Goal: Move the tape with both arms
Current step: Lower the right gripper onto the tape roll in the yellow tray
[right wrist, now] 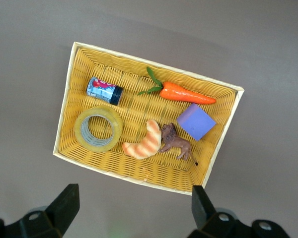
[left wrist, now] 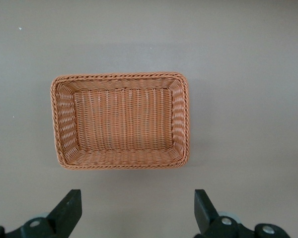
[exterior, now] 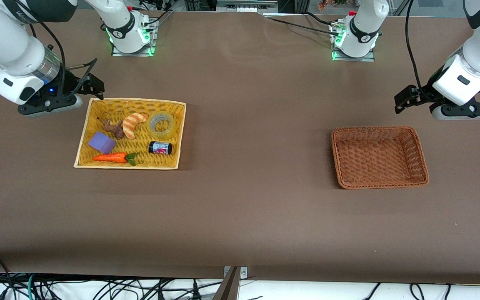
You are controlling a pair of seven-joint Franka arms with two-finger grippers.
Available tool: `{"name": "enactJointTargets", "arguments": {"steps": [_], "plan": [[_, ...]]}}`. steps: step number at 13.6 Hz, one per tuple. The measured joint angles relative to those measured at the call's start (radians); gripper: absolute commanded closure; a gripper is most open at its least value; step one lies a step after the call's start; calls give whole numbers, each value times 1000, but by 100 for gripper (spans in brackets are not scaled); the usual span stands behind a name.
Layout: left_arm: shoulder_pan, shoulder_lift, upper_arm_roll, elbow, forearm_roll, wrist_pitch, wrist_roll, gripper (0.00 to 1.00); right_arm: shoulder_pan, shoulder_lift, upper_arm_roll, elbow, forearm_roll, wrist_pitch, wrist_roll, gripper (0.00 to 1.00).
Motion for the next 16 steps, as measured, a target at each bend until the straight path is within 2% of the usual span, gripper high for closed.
{"name": "enactJointTargets", "arguments": {"steps": [4,10,13,16], "plan": [[0,0,0,0,0,0,0,0,0,16,31,-36,0,54,45,0],[0,0,0,1,0,0,0,0,1,151,124,-194,0,352,204,0],[0,0,0,1,0,0,0,0,1,231,132,-261,0,485,222,0],[0,0,0,1,0,0,0,0,0,256,132,-410,0,647,223,0]]}}
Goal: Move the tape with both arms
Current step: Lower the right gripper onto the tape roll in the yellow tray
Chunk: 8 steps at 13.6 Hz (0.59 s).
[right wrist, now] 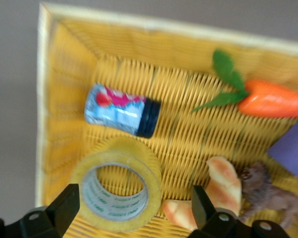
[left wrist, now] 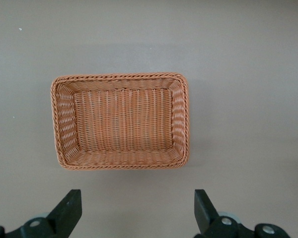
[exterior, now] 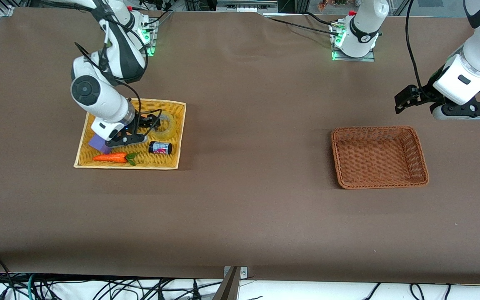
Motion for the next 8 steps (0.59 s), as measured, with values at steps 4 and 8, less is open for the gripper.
{"name": "enactJointTargets", "arguments": {"steps": [4,8], "plan": [[0,0,0,0,0,0,0,0,0,1,0,-105,0,75,1,0],[0,0,0,0,0,0,0,0,0,26,0,-171,0,187,2,17]]}}
